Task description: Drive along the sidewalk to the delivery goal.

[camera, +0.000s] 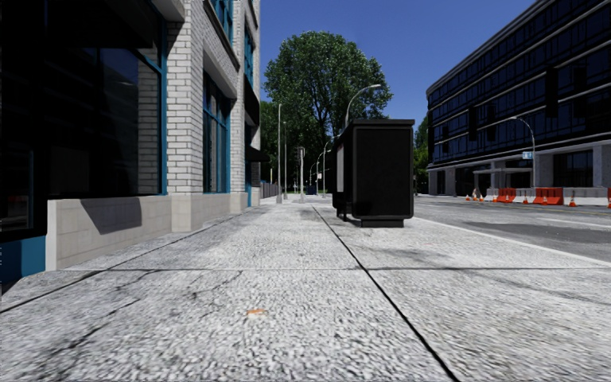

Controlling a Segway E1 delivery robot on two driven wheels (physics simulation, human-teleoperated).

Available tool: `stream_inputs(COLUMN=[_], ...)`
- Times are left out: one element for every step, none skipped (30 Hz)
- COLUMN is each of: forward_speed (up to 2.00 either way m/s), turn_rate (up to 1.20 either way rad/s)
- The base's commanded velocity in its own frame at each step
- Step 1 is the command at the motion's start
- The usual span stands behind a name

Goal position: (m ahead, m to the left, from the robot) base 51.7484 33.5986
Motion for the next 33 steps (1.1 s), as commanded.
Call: stream_inputs(forward_speed=[2.00,2.00,2.00,2.00,2.00,2.00,2.00,2.00,2.00,2.00,2.00,2.00,2.00,2.00,2.00,2.00,2.00,2.00,2.00,2.00,2.00,2.00,2.00,2.00,2.00,2.00,2.00,2.00,2.00,2.00,2.00,2.00,2.00], turn_rate=[0.00,0.00,0.00,0.00,0.00,0.00,0.00,0.00,0.00,0.00,0.00,0.00,0.00,0.00,0.00,0.00,0.00,0.00,0.00,0.00,0.00,0.00,0.00,0.00,0.00,0.00,0.00,0.00,0.00,0.00,0.00,0.00,0.00])
